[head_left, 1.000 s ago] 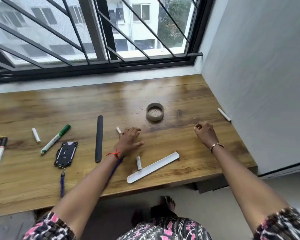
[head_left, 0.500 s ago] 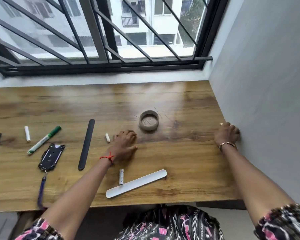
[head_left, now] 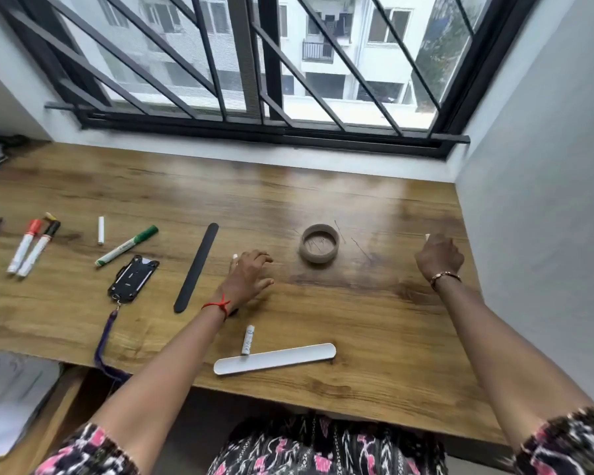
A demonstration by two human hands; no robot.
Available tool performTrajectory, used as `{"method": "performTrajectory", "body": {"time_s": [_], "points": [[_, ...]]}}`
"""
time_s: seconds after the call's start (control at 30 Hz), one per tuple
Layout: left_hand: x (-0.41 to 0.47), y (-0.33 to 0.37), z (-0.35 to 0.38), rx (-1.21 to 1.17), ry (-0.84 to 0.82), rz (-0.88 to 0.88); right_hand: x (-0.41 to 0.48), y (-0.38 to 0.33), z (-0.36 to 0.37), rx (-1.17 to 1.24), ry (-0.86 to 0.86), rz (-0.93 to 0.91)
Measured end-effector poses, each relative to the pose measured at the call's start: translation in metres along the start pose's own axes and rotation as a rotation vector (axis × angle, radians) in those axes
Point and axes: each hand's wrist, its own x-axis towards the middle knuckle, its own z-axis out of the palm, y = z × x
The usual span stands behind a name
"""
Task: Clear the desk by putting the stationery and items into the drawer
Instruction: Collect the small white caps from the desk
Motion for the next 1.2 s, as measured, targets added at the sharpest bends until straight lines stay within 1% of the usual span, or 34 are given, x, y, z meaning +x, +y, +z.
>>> {"method": "performTrajectory", "body": {"time_s": [0.13, 0.23, 0.3, 0.4, 0.53, 0.63, 0.7, 0.77, 0.87, 0.97, 1.1, 1.13, 1.2], "points": [[-0.008, -0.017, -0.007, -0.006, 0.083, -0.099, -0.010, -0.045, -0.002, 0.055, -0.019, -0.177], [-0.012, -0.034, -0.007, 0.034, 0.070, -0.160, -0.023, -0.074, 0.000, 0.104, -0.009, -0.267], [-0.013, -0.042, -0.006, 0.056, 0.037, -0.155, -0.029, -0.089, 0.001, 0.114, 0.025, -0.321], [-0.014, -0.050, -0.007, 0.005, -0.007, -0.142, -0.034, -0.110, 0.005, 0.129, 0.048, -0.361], [-0.012, -0.060, -0.009, -0.045, 0.038, -0.113, -0.044, -0.143, 0.015, 0.173, 0.015, -0.394], [-0.011, -0.067, -0.012, -0.097, 0.027, -0.092, -0.058, -0.174, 0.027, 0.213, -0.040, -0.475], [-0.010, -0.071, -0.018, -0.148, 0.048, -0.050, -0.069, -0.195, 0.034, 0.260, -0.147, -0.527], [-0.010, -0.076, -0.030, -0.233, 0.105, -0.010, -0.082, -0.220, 0.040, 0.408, -0.320, -0.532], [-0.013, -0.085, -0.052, -0.333, 0.178, 0.045, -0.101, -0.255, 0.048, 0.730, -0.622, -0.410], [-0.018, -0.101, -0.072, -0.374, 0.249, 0.080, -0.122, -0.286, 0.054, 0.944, -0.866, -0.293], [-0.031, -0.129, -0.089, -0.404, 0.296, 0.102, -0.142, -0.320, 0.063, 1.049, -1.114, -0.232], [-0.035, -0.138, -0.091, -0.404, 0.302, 0.090, -0.148, -0.328, 0.065, 1.049, -1.153, -0.241], [-0.041, -0.151, -0.094, -0.394, 0.324, 0.073, -0.159, -0.341, 0.066, 1.027, -1.178, -0.271]]}}
